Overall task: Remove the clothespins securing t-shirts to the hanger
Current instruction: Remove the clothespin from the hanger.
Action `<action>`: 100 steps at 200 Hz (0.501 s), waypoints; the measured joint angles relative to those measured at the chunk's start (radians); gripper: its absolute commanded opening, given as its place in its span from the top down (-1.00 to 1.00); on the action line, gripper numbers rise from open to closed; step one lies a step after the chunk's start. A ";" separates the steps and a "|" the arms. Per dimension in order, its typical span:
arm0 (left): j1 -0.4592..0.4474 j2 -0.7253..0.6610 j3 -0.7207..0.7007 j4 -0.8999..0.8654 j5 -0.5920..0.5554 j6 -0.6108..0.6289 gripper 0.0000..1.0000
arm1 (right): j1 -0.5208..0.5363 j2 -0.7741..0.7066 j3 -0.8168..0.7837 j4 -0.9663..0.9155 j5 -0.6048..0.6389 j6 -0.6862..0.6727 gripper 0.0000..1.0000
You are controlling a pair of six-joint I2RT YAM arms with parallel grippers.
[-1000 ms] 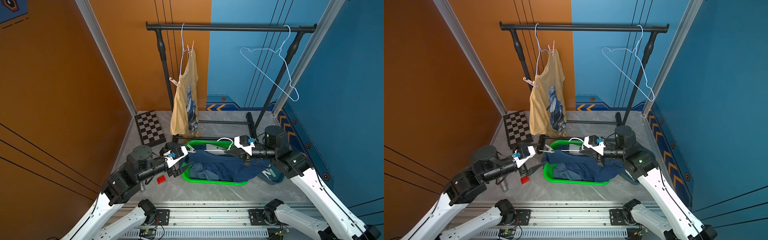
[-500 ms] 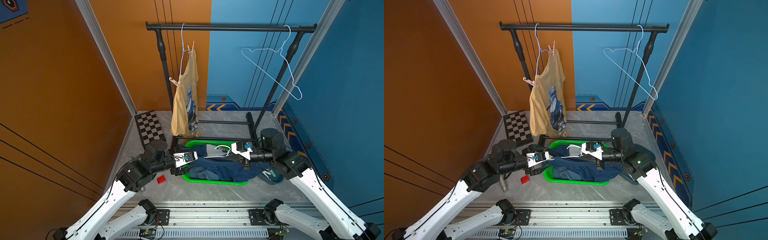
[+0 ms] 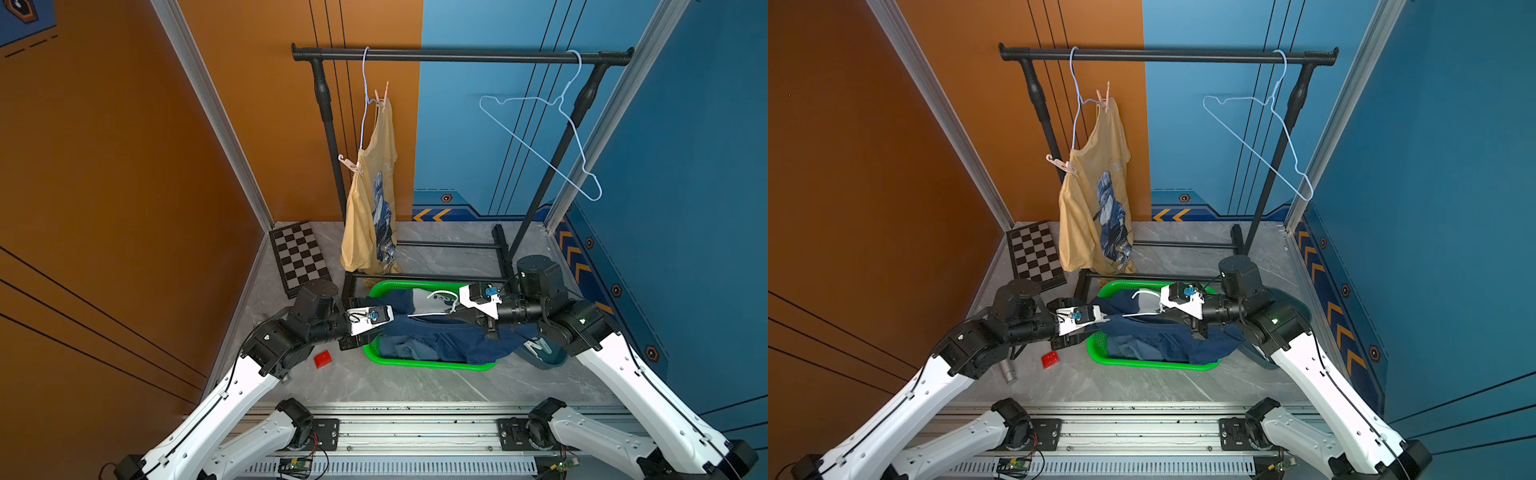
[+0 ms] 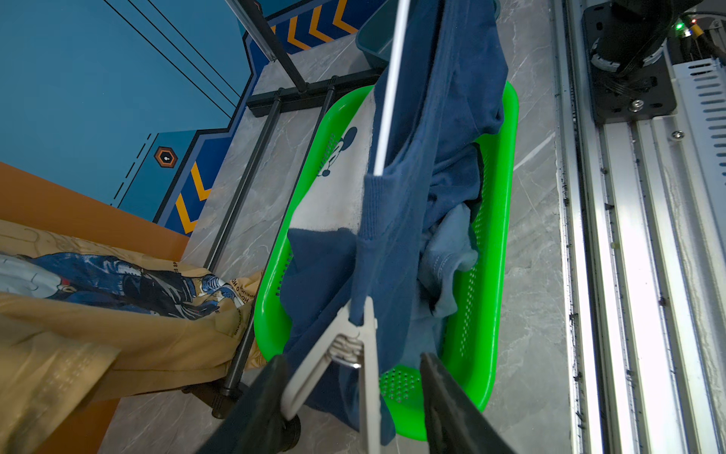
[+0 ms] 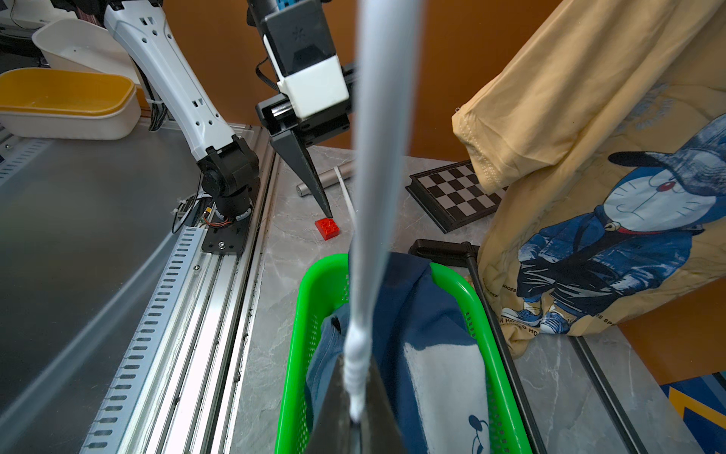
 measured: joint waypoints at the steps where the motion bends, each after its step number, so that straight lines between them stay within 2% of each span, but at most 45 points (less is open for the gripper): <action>1: 0.001 0.000 0.000 0.000 0.000 0.000 -0.05 | 0.000 0.000 0.000 0.000 0.000 0.000 1.00; 56: 0.015 0.012 -0.010 0.000 0.018 0.016 0.11 | 0.005 0.010 0.026 -0.006 -0.001 0.000 1.00; 100: 0.022 0.017 -0.010 0.000 0.018 0.030 0.32 | 0.006 0.013 0.031 -0.007 -0.001 0.001 1.00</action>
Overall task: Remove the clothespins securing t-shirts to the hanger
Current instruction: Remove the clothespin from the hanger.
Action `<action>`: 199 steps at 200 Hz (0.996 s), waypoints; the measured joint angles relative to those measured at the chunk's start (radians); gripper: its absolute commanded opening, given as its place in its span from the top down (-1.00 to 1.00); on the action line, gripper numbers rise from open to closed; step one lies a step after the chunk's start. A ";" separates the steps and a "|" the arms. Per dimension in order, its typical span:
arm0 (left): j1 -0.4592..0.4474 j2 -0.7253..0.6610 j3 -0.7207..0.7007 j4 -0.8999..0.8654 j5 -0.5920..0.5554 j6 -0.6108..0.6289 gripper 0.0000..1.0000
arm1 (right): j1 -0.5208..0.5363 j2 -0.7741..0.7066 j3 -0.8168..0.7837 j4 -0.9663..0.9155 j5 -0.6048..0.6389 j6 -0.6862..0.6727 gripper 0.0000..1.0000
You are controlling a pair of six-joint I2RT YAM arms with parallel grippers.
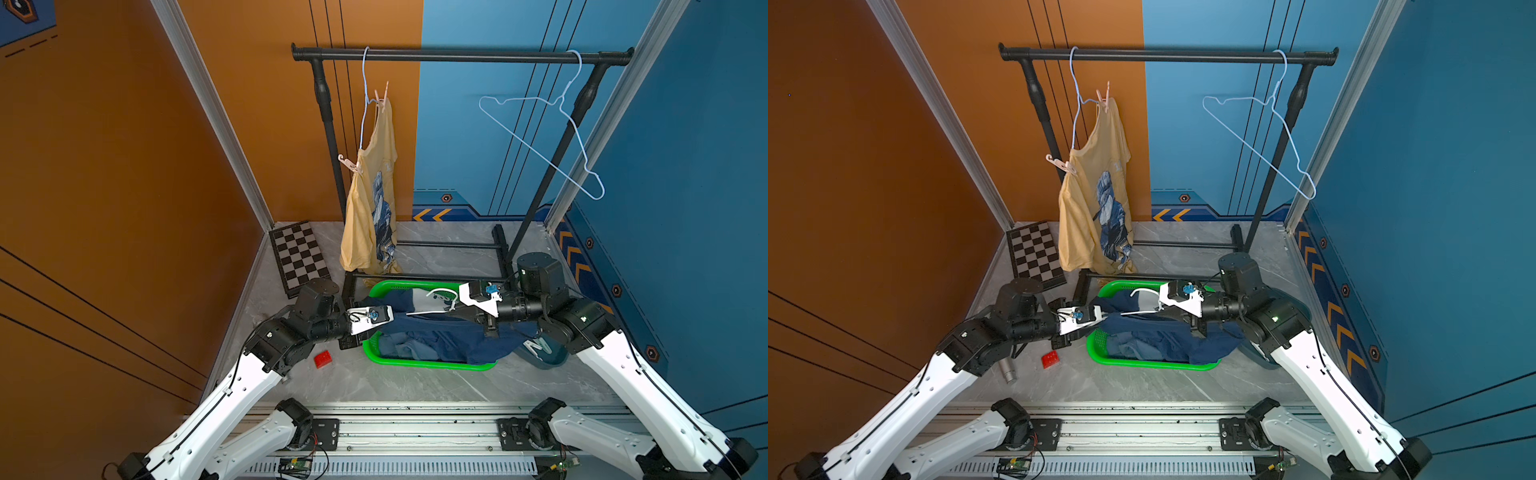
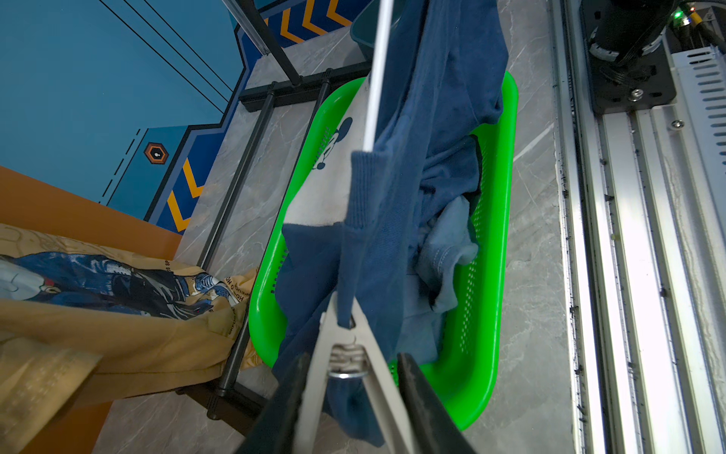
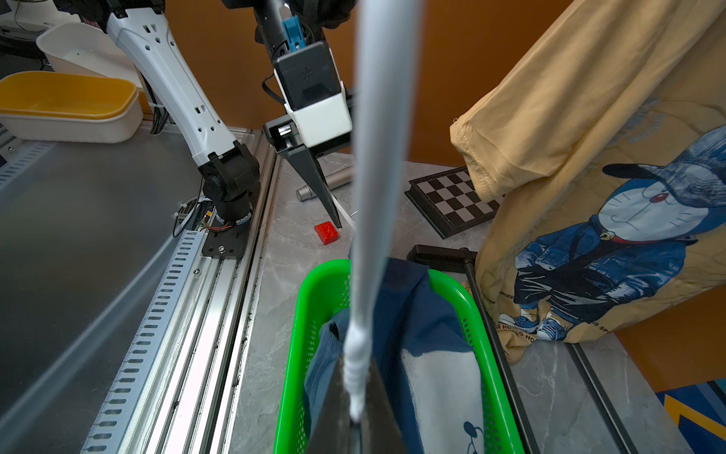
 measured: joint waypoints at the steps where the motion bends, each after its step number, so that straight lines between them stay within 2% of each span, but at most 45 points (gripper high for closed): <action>1: 0.000 0.000 0.000 0.000 0.000 0.000 0.32 | 0.000 0.000 0.000 0.000 0.000 0.000 1.00; 78: 0.005 0.005 0.002 0.000 0.000 0.002 0.69 | 0.000 0.005 0.000 -0.001 0.001 0.000 1.00; 199: 0.024 0.001 0.021 0.000 0.004 -0.017 0.70 | -0.035 0.005 0.000 -0.001 0.001 0.000 1.00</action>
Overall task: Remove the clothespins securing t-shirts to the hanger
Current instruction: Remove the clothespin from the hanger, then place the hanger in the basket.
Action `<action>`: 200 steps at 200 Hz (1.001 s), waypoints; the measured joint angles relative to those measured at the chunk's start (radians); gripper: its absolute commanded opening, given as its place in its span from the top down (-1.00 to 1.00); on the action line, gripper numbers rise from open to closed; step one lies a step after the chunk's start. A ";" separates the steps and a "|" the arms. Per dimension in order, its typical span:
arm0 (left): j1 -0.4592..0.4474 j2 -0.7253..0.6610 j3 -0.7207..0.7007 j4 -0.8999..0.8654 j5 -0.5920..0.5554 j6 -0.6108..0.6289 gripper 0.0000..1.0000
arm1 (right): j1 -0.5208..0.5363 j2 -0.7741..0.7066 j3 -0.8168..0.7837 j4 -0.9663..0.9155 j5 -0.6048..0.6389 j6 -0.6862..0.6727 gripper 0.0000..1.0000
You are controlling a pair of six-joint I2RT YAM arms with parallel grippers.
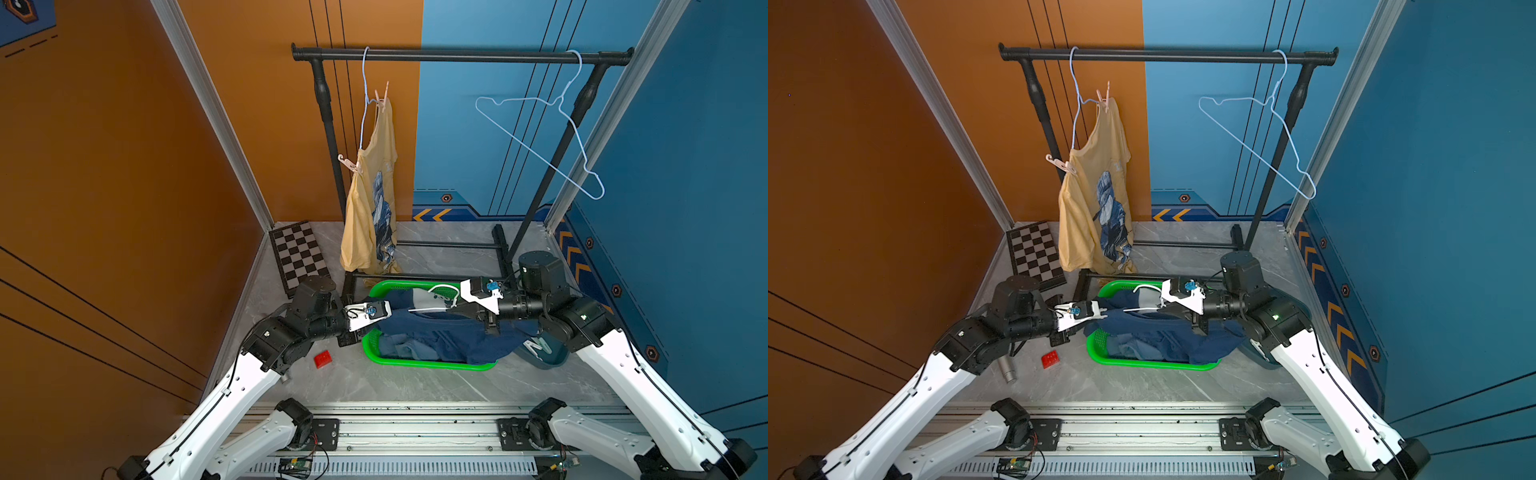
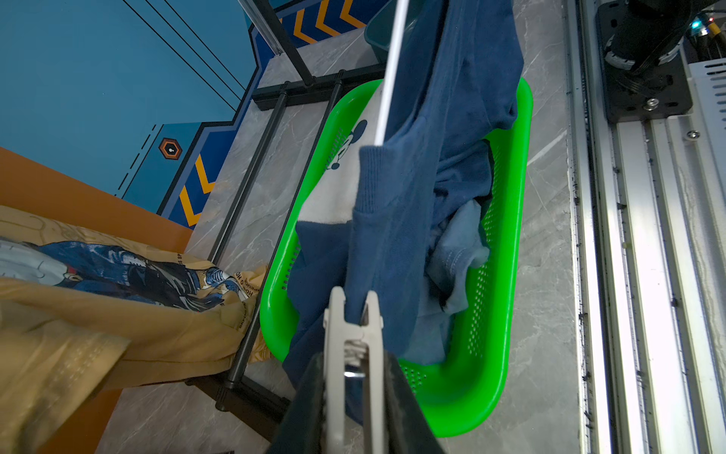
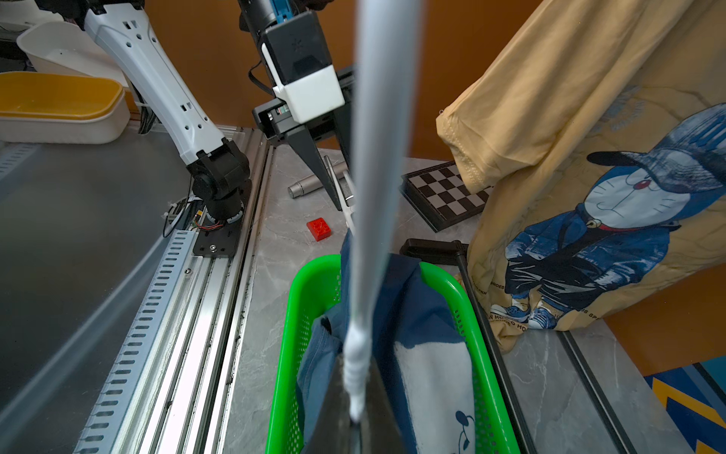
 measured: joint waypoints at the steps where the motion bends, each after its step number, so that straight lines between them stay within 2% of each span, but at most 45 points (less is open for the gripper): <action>1: 0.000 0.000 0.000 0.000 0.000 0.000 0.70 | -0.001 0.000 0.000 0.000 0.000 0.000 1.00; 62: 0.006 -0.013 0.058 -0.005 0.023 -0.053 0.70 | -0.053 0.040 -0.012 0.000 0.003 0.002 1.00; 109: 0.001 -0.008 0.075 0.009 0.065 -0.146 0.70 | -0.097 0.123 -0.018 0.000 0.007 0.000 1.00; 132: -0.010 0.002 0.071 0.064 0.075 -0.217 0.71 | -0.128 0.193 -0.018 0.000 0.006 0.000 1.00; 143: -0.017 0.004 0.064 0.098 0.074 -0.254 0.65 | -0.138 0.235 -0.018 0.001 0.005 0.000 1.00; 200: -0.053 0.029 -0.038 0.293 0.014 -0.463 0.63 | -0.178 0.471 0.016 0.005 -0.001 0.023 1.00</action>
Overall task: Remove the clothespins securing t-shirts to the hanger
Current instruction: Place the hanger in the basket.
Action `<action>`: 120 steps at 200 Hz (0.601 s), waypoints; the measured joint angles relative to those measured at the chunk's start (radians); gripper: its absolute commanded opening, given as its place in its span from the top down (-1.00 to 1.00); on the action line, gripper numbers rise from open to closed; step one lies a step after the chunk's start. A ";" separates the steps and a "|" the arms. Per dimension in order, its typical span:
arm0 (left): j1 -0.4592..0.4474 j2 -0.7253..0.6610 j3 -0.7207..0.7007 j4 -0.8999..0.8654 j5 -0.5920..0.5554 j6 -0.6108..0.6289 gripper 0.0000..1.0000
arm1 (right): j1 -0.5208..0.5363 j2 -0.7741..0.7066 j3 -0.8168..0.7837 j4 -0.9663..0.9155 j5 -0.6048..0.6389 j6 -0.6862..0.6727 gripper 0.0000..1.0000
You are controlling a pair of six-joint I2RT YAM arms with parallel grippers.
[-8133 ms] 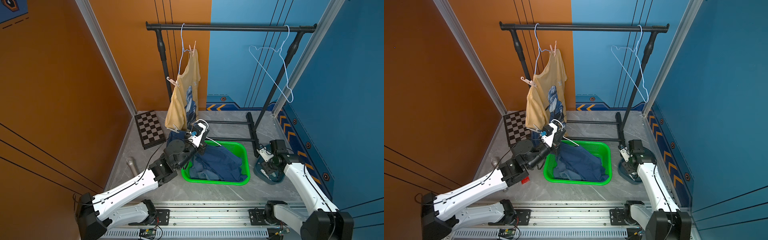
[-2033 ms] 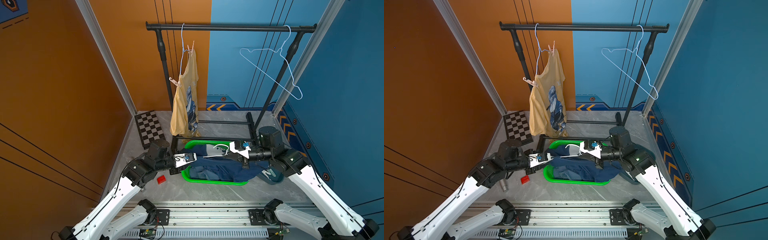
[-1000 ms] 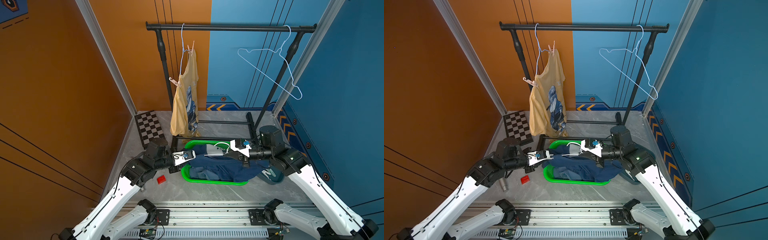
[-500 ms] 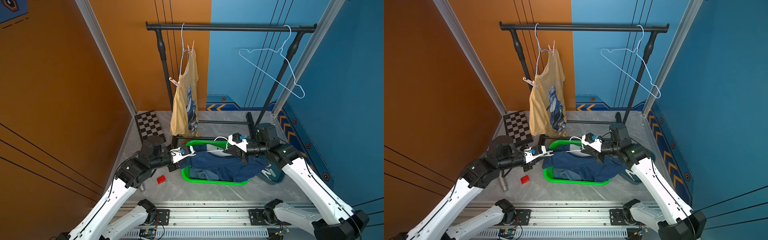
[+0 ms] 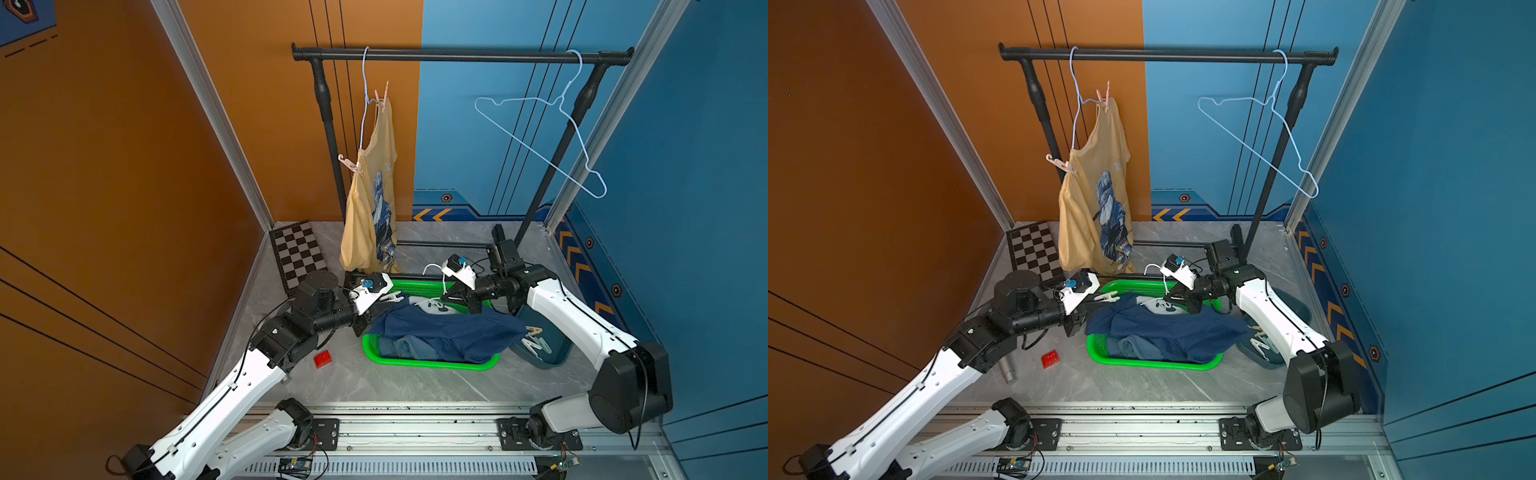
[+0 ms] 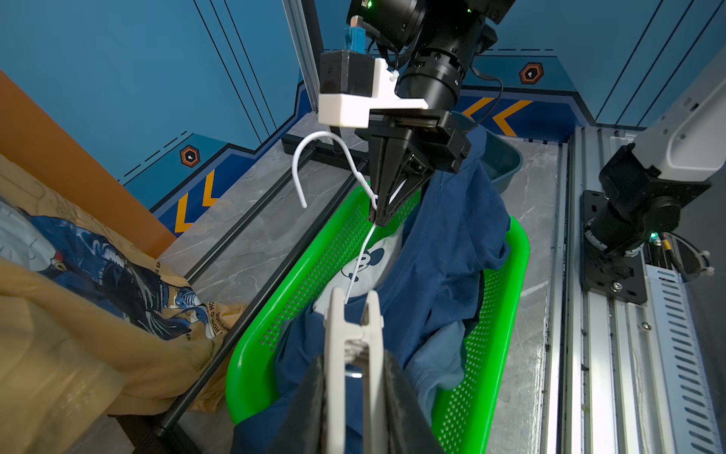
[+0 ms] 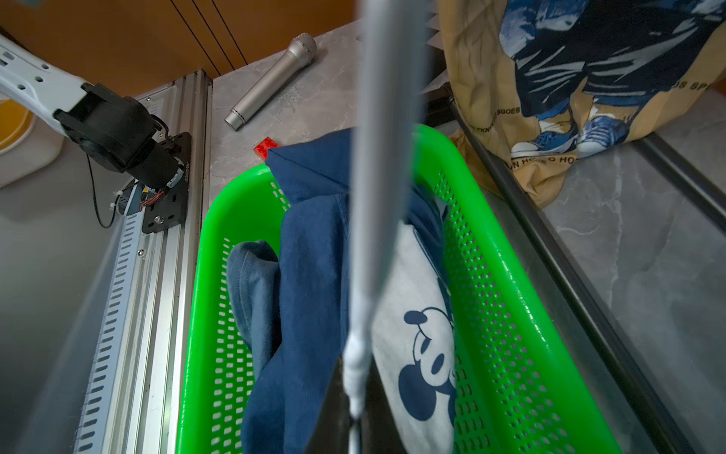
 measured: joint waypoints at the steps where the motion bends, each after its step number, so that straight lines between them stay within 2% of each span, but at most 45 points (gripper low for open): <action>1: -0.002 0.001 -0.002 0.003 -0.002 -0.003 0.63 | -0.001 0.002 0.001 0.000 0.000 0.000 1.00; 42: -0.047 0.021 -0.029 0.067 -0.036 -0.066 0.64 | -0.020 0.119 0.056 0.000 0.005 0.019 1.00; 63: -0.056 0.024 -0.031 0.081 -0.058 -0.096 0.64 | -0.022 0.166 0.084 -0.001 0.023 0.038 0.79; 79: -0.063 0.025 -0.035 0.096 -0.074 -0.121 0.63 | -0.024 0.193 0.101 0.000 0.050 0.051 0.53; 120: -0.085 0.033 -0.036 0.104 -0.103 -0.184 0.63 | -0.032 0.233 0.103 -0.002 0.145 0.063 0.34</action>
